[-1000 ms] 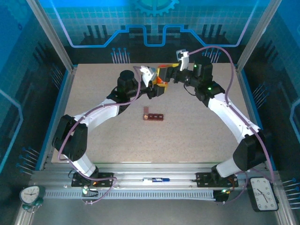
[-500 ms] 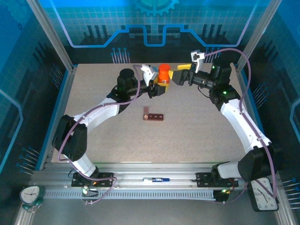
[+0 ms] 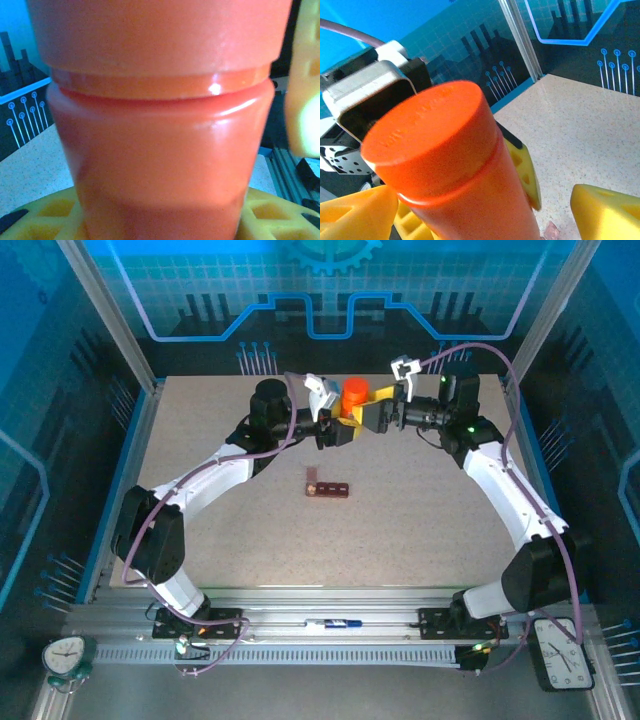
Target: Sort the pills into containers
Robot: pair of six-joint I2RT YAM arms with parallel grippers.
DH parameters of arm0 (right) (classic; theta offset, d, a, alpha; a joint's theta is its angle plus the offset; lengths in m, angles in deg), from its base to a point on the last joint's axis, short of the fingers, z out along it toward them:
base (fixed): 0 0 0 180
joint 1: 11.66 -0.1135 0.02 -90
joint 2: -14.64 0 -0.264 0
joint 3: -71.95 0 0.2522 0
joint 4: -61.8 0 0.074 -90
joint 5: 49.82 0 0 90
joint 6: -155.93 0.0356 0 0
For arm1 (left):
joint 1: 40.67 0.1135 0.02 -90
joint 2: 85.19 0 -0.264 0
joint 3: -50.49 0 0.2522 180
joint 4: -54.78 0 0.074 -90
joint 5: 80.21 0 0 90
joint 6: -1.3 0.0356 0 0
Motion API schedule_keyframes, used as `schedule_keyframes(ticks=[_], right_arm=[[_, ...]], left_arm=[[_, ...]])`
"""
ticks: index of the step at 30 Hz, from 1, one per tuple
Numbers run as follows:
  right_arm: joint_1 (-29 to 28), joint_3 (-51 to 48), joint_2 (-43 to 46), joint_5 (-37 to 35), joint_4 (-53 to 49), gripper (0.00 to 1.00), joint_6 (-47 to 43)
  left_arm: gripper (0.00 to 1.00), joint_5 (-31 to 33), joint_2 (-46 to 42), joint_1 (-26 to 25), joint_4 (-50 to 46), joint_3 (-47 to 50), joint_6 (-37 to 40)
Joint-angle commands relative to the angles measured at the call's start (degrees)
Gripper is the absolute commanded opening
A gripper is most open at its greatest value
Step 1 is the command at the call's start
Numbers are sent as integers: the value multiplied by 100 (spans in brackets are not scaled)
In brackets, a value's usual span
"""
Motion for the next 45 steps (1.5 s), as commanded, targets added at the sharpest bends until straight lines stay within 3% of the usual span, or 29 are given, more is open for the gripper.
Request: schedule_keyframes(ticks=[1,18,27,34,41,45], right_arm=[[-116,247,-131,109,-28,89,-91],[-205,943,-305,132,-582,88,-334],[-208,1314,-502,144,-959,80,-463],[-224,1443,-595,175,-1068,68,-510],[-282,1420,-590,160,-1132,42,-536],[-401,1219,-475,-95,-1115,37,-521]], left_arm=[[0,-264,-36,35,-17,-240,-105],[0,-414,-7,36,-161,-273,-70],[0,-491,16,37,-255,-326,-52],[0,-542,42,37,-339,-394,-49],[0,-558,60,36,-386,-433,-50],[0,-464,56,42,-335,-427,-61]])
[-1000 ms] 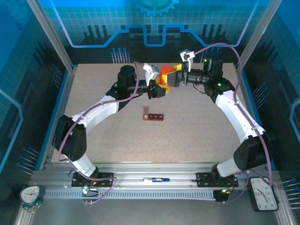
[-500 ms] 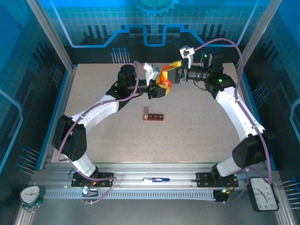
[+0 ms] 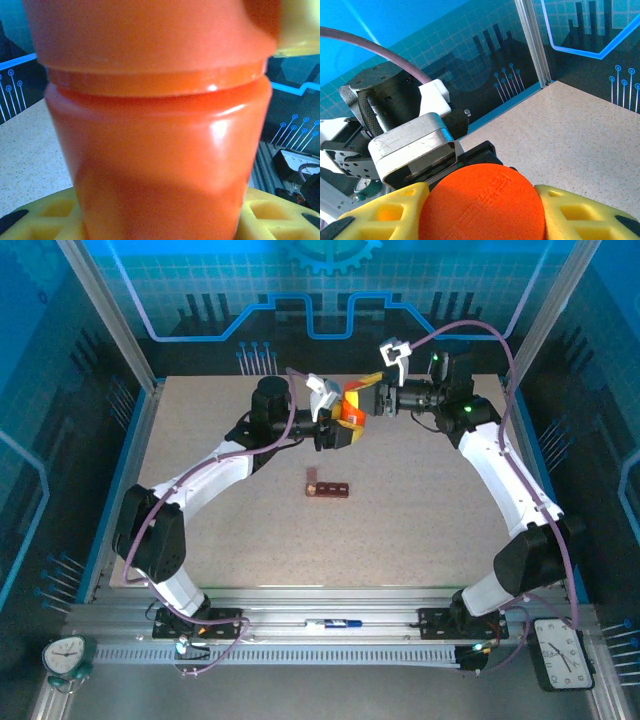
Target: Sort the pills into containers
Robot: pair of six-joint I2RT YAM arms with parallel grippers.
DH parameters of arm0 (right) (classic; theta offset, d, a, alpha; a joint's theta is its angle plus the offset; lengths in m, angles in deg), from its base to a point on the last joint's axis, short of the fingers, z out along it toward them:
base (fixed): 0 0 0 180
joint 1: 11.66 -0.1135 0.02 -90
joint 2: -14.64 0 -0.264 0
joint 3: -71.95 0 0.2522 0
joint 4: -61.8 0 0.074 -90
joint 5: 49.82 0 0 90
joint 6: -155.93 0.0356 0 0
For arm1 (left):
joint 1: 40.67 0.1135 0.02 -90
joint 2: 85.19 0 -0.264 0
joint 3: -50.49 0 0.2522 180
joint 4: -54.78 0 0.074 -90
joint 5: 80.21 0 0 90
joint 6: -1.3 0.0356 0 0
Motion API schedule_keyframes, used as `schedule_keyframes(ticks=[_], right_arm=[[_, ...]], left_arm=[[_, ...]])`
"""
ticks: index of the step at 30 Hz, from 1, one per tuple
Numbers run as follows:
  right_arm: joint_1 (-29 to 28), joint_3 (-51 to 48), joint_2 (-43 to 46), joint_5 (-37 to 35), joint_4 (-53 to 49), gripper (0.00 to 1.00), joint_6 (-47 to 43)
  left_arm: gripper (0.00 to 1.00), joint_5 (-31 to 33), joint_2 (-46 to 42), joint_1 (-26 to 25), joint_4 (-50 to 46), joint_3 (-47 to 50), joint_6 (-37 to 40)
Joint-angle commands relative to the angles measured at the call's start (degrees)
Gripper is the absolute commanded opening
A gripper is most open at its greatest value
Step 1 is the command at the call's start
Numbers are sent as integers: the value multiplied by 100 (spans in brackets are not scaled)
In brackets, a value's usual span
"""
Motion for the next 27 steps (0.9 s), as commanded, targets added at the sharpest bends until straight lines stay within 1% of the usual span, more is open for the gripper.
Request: schedule_keyframes(ticks=[1,5,9,12,16,18,19,22,24,27], right_arm=[[-220,-149,141,-241,-123,36,105],[-428,-836,450,-1099,439,29,532],[-744,-1595,794,-2203,1135,28,1025],[-979,-1942,923,-2742,1555,28,1326],[-1020,-1885,906,-2793,1593,31,1390],[-909,-1712,898,-2670,1458,36,1361],[-836,-1628,905,-2539,1413,40,1362],[-503,-1357,987,-2031,1257,57,1317],[-233,-1167,1098,-1548,1084,69,1220],[121,-944,1230,-1000,639,81,857]], left_arm=[[0,-52,-3,-4,250,-244,75],[0,239,-9,-2,370,-217,59],[0,471,-29,-12,616,-120,44],[0,525,-33,-13,684,-81,35],[0,517,-20,-14,696,-45,35],[0,507,-14,-12,673,-30,52],[0,507,-4,-9,663,-33,61],[0,479,23,-9,641,-43,70],[0,425,41,-7,608,-70,78],[0,321,45,4,558,-87,90]])
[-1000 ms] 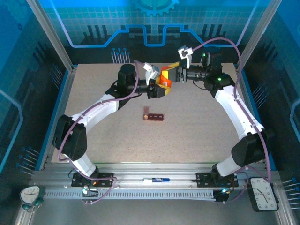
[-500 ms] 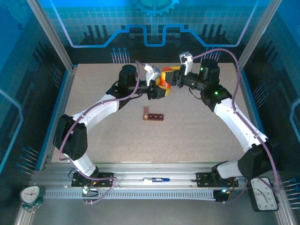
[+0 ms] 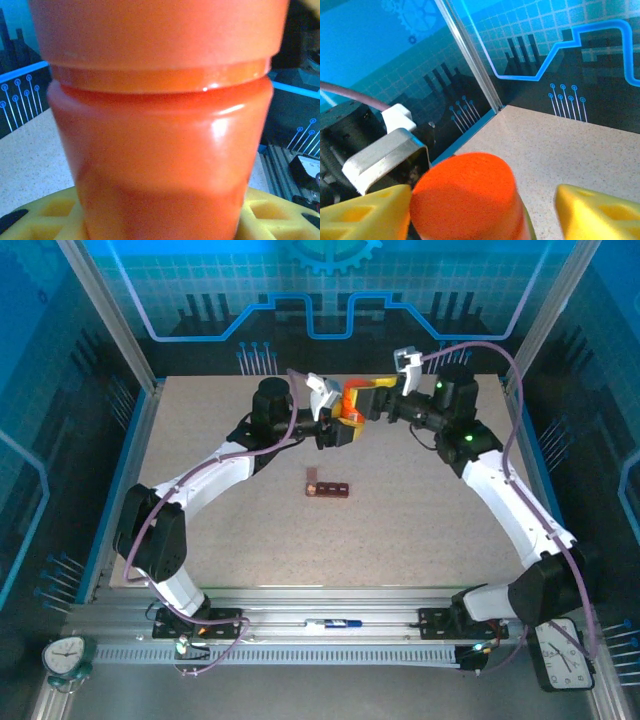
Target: Sort the pills into containers
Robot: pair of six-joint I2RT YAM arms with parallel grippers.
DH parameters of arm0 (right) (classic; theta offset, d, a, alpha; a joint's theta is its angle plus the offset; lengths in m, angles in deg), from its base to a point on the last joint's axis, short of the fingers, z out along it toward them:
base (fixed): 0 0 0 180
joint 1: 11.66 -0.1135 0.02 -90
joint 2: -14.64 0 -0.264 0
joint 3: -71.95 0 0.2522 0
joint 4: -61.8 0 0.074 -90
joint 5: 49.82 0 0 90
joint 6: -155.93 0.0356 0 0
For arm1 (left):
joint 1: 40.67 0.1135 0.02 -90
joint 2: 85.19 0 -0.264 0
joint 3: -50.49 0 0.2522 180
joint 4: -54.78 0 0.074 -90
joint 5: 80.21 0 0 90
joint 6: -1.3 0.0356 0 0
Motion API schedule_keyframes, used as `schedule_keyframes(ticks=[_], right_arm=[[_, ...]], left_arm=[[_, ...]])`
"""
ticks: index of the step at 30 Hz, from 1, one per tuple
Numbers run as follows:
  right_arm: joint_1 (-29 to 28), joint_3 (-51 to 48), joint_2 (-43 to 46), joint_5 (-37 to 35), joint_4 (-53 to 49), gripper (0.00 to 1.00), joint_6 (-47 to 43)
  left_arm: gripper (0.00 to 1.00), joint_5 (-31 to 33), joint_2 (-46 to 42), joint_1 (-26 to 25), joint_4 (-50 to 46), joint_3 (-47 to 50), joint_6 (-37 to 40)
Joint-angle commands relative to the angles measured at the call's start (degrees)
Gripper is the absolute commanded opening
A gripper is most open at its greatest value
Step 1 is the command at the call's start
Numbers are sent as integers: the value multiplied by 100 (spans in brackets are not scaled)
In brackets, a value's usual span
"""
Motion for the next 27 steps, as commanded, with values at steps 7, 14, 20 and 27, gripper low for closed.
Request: schedule_keyframes(ticks=[7,14,20,27], right_arm=[[725,1221,-258,2003,-1648,83,-939],[464,2164,-914,2063,-2548,85,-1541],[295,2453,-1178,2032,-2799,82,-1729],[164,2468,-1301,2058,-2790,75,-1734]], left_arm=[[0,-388,60,41,12,-294,129],[0,-718,161,36,-286,-507,103],[0,-806,184,44,-404,-571,111],[0,-839,186,36,-466,-584,139]])
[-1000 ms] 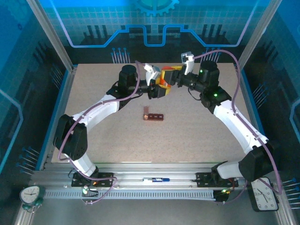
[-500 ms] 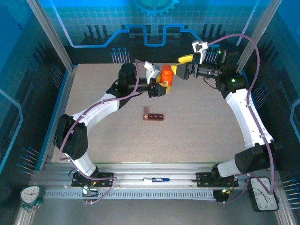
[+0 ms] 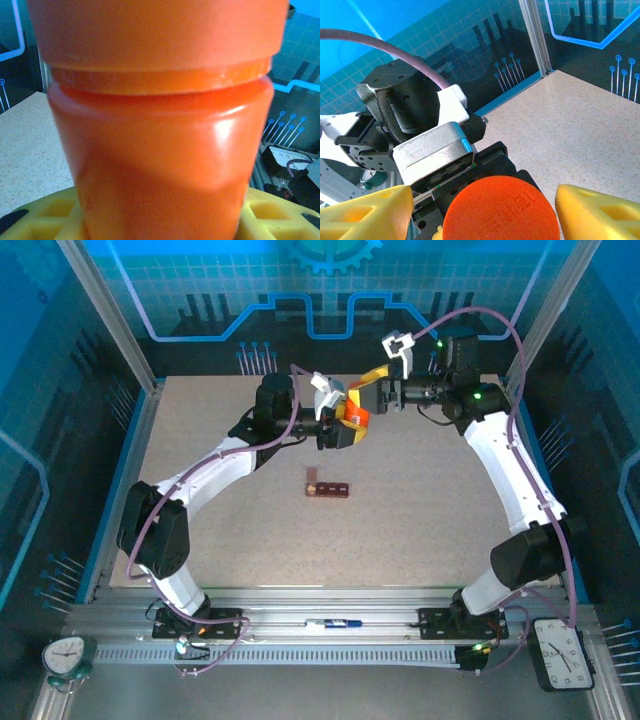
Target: Sort the pills into containers
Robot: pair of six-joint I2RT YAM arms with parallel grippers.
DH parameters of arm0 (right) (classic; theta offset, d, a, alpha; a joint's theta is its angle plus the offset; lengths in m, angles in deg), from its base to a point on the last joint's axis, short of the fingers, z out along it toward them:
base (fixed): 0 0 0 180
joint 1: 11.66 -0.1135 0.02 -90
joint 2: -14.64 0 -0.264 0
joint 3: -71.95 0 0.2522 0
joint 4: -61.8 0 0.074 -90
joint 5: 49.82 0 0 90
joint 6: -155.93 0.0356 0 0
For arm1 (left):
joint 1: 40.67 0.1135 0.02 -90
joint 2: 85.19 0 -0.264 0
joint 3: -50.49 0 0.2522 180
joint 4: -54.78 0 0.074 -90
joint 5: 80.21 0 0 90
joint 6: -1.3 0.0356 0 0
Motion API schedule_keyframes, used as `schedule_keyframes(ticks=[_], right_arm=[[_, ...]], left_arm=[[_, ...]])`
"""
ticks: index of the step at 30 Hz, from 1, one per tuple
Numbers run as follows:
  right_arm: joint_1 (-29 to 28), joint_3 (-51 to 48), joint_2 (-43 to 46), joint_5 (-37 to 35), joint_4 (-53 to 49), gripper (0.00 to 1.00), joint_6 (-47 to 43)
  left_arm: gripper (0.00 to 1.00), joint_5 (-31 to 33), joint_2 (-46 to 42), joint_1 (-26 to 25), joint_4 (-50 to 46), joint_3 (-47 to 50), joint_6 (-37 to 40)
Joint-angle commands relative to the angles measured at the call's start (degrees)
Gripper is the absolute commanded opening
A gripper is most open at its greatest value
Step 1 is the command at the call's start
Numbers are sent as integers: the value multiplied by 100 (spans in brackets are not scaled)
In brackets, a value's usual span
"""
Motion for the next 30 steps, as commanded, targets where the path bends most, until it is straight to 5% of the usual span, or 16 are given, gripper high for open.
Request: schedule_keyframes(ticks=[1,9,20,30], right_arm=[[-111,183,-95,154,-150,74,-105],[-138,96,-170,93,-81,65,-41],[-268,-370,-2,1,182,35,128],[-704,-1918,881,-1795,1627,26,956]], left_arm=[[0,-217,33,38,17,-236,131],[0,-226,24,38,17,-232,149],[0,-127,1,34,75,-219,134],[0,289,20,33,372,-135,77]])
